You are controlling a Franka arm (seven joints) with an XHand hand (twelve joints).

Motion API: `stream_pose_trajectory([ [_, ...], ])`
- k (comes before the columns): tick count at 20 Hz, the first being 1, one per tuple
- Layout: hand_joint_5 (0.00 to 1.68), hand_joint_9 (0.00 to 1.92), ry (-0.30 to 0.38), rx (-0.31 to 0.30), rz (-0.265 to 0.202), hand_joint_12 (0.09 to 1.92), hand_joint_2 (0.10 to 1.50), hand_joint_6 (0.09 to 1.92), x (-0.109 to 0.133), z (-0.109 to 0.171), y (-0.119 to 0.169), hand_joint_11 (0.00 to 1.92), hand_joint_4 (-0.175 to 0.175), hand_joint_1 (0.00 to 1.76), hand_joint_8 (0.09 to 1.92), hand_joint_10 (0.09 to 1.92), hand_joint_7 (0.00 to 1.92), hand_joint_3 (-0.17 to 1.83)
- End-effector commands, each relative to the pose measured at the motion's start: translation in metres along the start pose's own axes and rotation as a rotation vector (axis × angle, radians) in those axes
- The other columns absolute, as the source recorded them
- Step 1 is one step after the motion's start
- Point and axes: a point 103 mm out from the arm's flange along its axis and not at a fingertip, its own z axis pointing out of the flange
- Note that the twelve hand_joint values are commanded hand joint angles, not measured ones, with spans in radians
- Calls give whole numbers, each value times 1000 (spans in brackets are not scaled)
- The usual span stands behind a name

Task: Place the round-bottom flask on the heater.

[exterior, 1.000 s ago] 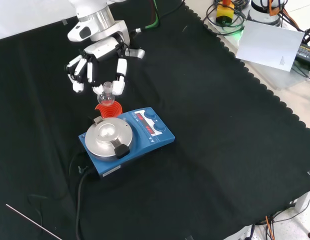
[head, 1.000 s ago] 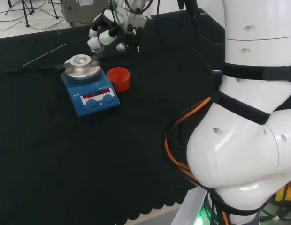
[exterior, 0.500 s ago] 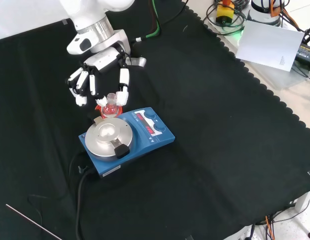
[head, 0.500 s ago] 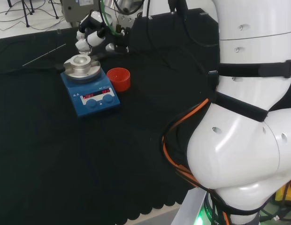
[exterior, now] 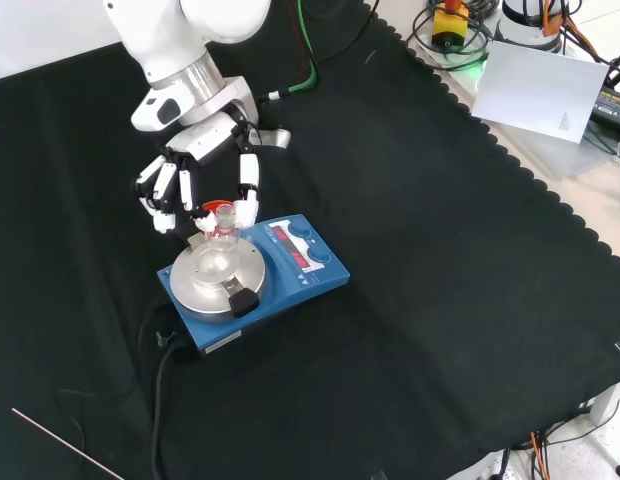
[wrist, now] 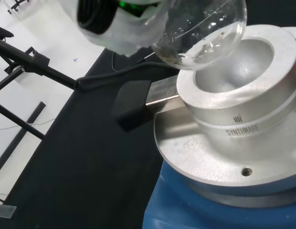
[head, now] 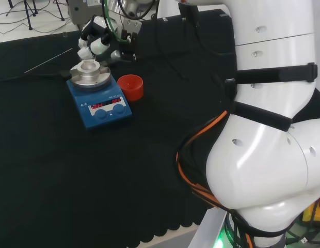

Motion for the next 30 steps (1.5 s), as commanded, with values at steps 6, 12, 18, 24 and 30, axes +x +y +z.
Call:
stream_pose_trajectory([
  [6, 1175, 524, 0, 33, 1, 1332, 772, 791, -6, 15, 11, 90, 175, 1086, 546, 589, 408, 518],
  [12, 1176, 523, 6, 28, 11, 1332, 769, 791, -9, 20, 12, 89, 175, 1086, 546, 589, 406, 522],
  [18, 1176, 523, 5, 18, 11, 1333, 768, 792, -13, 22, 13, 89, 175, 1086, 547, 590, 406, 526],
  [24, 1174, 523, 15, 26, 23, 1333, 768, 794, -23, 28, 17, 90, 175, 1085, 548, 591, 406, 528],
  [30, 1170, 523, 25, 30, 21, 1334, 770, 800, -24, 29, 17, 91, 175, 1084, 549, 592, 405, 525],
])
